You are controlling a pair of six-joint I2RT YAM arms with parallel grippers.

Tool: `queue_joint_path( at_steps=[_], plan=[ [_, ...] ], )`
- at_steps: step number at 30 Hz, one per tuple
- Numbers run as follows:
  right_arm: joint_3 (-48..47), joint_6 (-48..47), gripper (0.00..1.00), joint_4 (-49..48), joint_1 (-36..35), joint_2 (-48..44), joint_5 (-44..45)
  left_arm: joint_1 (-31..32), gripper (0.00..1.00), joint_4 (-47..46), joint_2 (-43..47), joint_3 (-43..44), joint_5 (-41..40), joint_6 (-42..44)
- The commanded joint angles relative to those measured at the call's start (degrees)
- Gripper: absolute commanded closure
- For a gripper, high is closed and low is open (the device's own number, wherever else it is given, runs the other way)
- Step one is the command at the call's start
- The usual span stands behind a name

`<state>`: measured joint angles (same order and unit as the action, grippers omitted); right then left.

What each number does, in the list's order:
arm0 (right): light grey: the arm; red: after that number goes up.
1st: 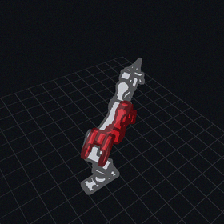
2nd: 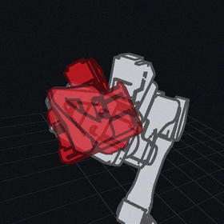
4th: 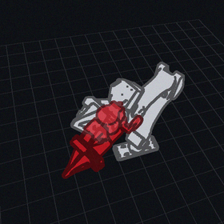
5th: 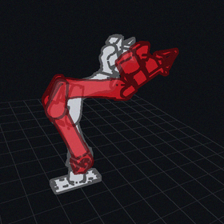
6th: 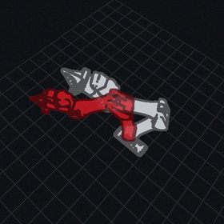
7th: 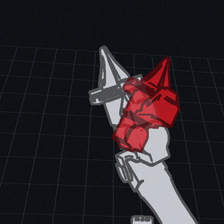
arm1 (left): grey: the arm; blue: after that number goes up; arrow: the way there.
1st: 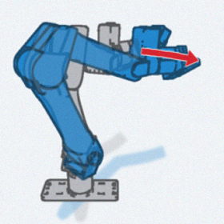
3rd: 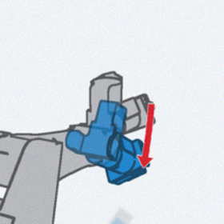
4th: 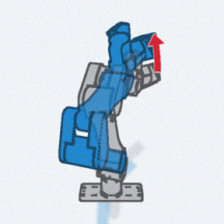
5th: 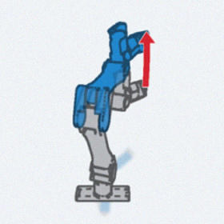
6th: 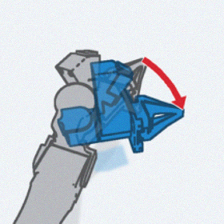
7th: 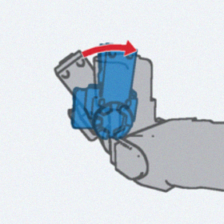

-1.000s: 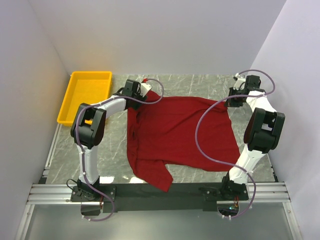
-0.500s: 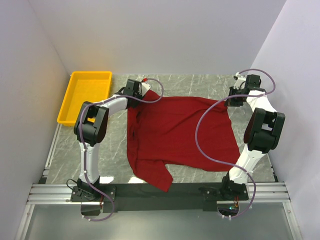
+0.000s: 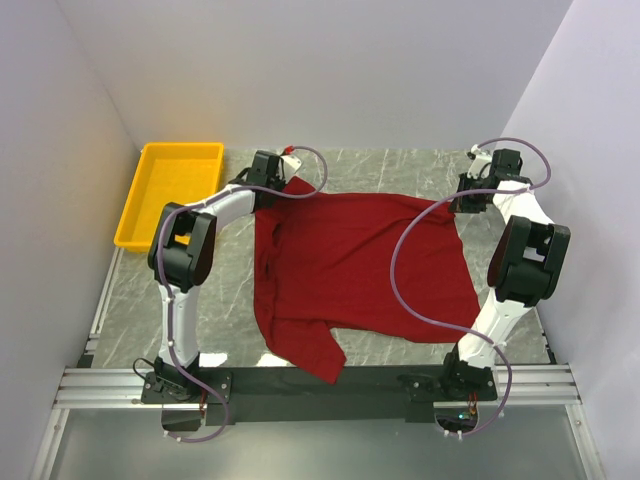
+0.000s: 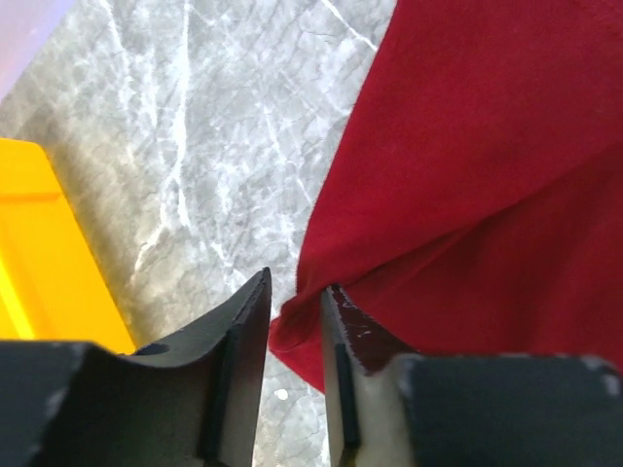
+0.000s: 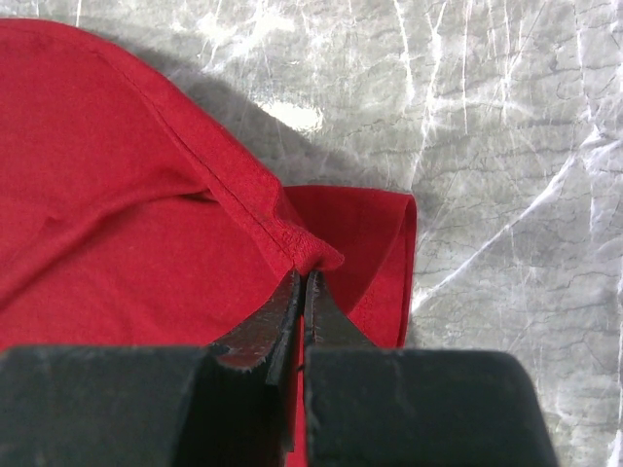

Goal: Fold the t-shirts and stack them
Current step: Flatten the tshirt out

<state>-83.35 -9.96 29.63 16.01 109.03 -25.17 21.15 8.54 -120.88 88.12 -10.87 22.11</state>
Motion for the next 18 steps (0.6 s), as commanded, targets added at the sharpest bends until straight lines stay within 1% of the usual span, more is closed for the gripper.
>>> queue_joint_path(
  at_steps=[1,3,5,9,12,13,15,17,18],
  plan=[
    [-1.6,-0.5,1.0,-0.2,0.0,-0.6,-0.5,-0.4,0.69,1.1,-1.1,2.8,2.5,-2.2],
    [-1.6,-0.6,1.0,-0.2,0.0,-0.6,-0.5,-0.8,0.71,1.9,-1.5,3.4,3.3,-2.8],
    [-1.7,-0.6,1.0,-0.1,-0.1,-0.6,-0.5,-0.9,0.76,2.6,-1.8,4.0,4.4,-3.5],
    [-1.7,-0.5,1.0,-0.1,0.0,-0.6,-0.7,-1.5,0.8,3.8,-2.6,4.7,5.4,-4.4],
    [-1.9,-0.6,1.0,-0.2,0.0,-0.7,-0.6,-2.0,0.9,4.3,-3.0,5.0,6.4,-5.1],
    [-2.0,-0.6,1.0,0.0,0.0,-0.7,-0.8,-2.2,0.99,4.6,-2.9,5.2,6.6,-5.9],
    [-1.9,-0.9,1.0,0.1,-0.1,-0.8,-0.8,-2.8,0.99,4.9,-2.3,5.7,8.0,-6.7],
    [-1.8,-1.3,1.0,0.1,0.0,-1.6,-1.2,-3.8,0.99,4.8,-0.2,5.8,9.4,-9.1],
    [-1.7,-1.6,1.0,0.1,-0.1,-2.0,-1.4,-4.3,0.99,4.7,0.6,5.9,11.4,-11.4]
  ],
)
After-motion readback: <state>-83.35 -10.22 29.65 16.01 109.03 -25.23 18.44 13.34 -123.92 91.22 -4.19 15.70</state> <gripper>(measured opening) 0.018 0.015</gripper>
